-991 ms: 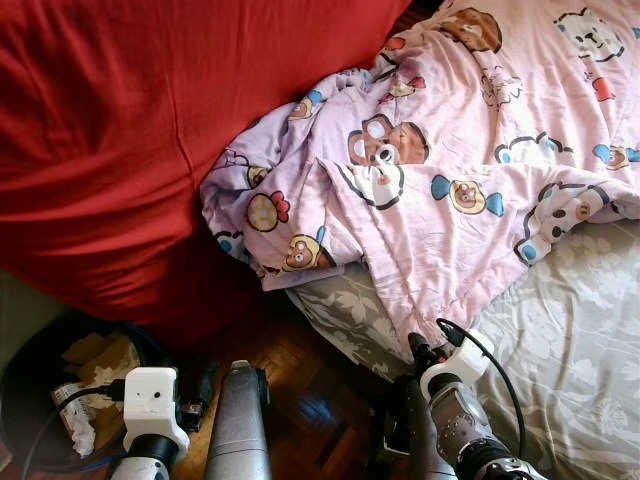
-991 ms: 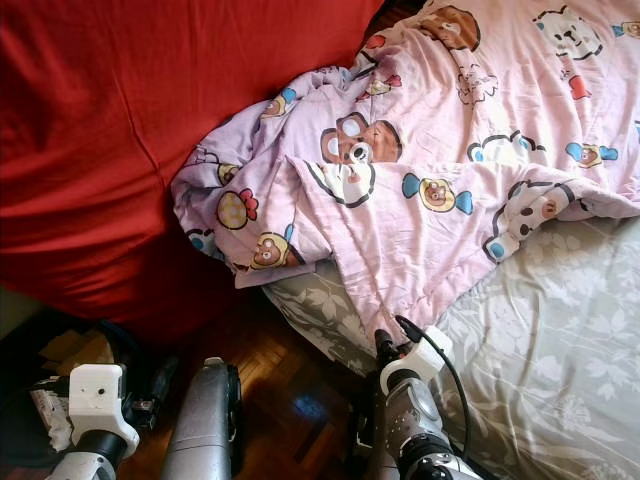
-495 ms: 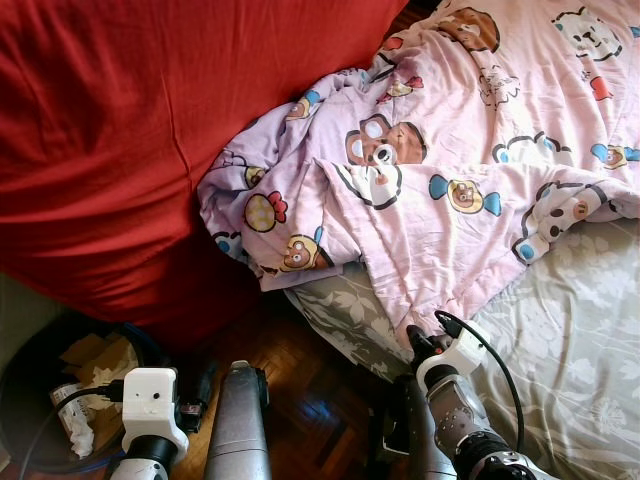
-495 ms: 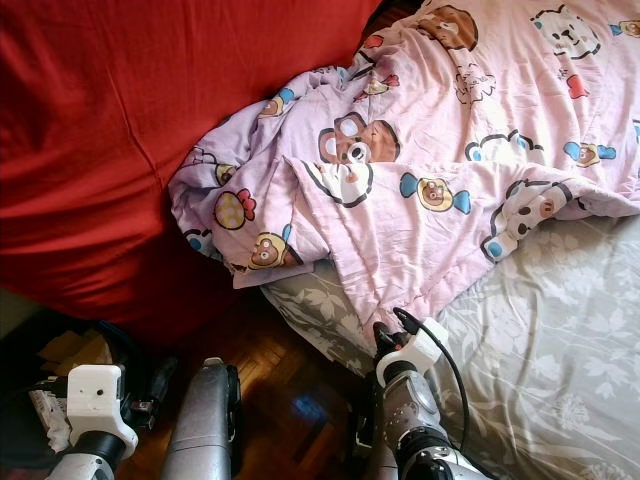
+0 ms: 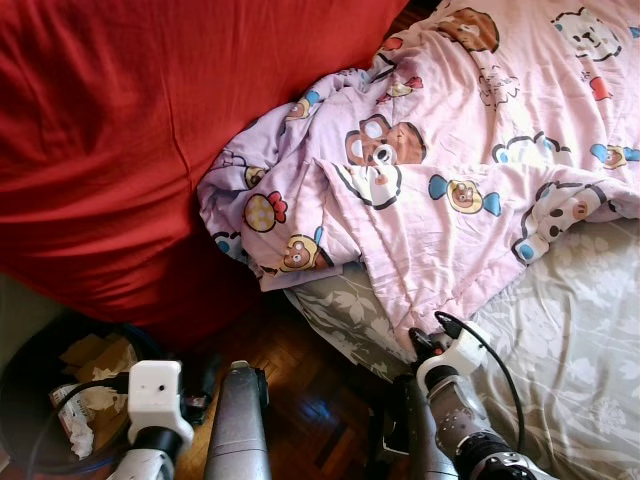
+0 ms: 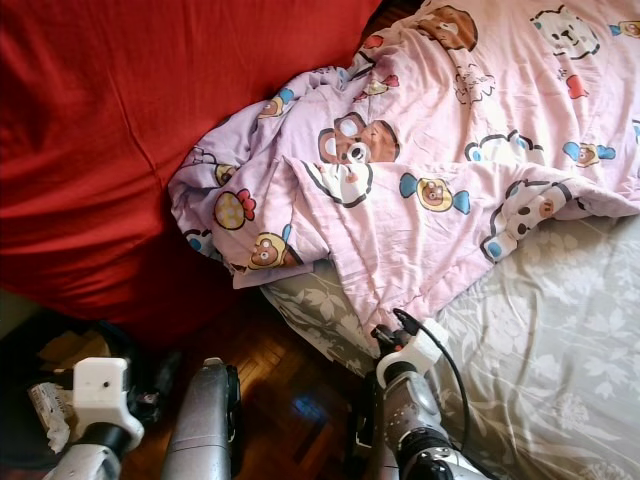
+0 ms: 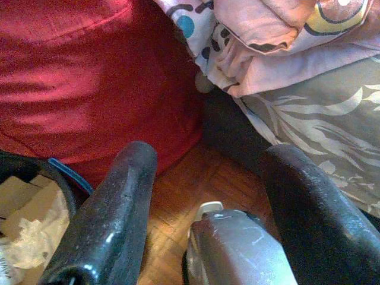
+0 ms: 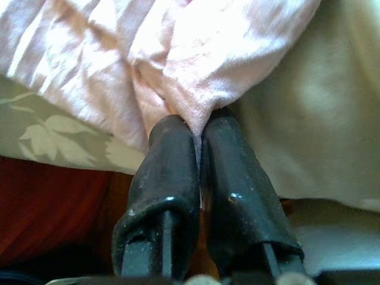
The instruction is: Clean up the room
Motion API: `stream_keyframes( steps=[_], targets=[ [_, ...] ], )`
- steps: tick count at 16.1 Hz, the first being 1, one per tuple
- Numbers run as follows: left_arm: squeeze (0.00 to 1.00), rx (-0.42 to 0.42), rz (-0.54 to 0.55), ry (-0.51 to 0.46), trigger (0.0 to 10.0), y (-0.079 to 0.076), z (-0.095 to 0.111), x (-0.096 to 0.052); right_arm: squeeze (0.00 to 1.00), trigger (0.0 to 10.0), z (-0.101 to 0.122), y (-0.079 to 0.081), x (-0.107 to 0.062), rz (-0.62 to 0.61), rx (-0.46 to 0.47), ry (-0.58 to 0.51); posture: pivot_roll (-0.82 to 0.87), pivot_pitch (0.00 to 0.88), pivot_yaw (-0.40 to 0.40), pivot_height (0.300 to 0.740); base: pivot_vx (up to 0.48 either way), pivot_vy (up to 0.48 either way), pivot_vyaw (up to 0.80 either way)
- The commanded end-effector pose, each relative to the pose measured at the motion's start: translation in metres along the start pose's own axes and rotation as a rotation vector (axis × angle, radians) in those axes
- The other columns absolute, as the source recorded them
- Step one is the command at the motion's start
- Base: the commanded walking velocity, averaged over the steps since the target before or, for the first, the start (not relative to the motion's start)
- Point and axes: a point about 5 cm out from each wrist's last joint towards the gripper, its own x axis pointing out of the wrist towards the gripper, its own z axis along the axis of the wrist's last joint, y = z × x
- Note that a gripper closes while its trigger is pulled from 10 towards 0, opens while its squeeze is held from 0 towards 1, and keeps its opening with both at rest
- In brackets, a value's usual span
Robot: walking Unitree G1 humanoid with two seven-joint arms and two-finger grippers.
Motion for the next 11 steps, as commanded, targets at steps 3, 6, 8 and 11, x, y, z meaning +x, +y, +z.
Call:
stream_keyframes(
  steps=[3,6,8,11],
  targets=[
    [0.0,-0.009,0.012,0.037,10.0,-0.003,-0.013,0.006,0.0,0.0,0.003,-0.014,-0.004,-0.056,-0.03,-0.015,0.2,0.311,-0.022,0.611,0.0,0.0,0.0],
    [0.0,-0.066,0.036,0.018,10.0,-0.006,-0.013,0.023,0.0,0.0,0.017,-0.014,-0.003,-0.034,-0.116,-0.07,0.17,0.249,-0.043,0.611,0.0,0.0,0.0],
    [0.0,-0.098,0.047,0.013,10.0,-0.008,-0.016,0.033,0.0,0.0,0.019,-0.016,-0.005,-0.007,-0.167,-0.101,0.13,0.206,-0.051,0.611,0.0,0.0,0.0],
    [0.0,-0.119,0.054,0.014,10.0,-0.009,-0.02,0.043,0.0,0.0,0.022,-0.025,-0.013,0.004,-0.217,-0.156,0.09,0.155,-0.048,0.611,0.0,0.0,0.0]
  ],
)
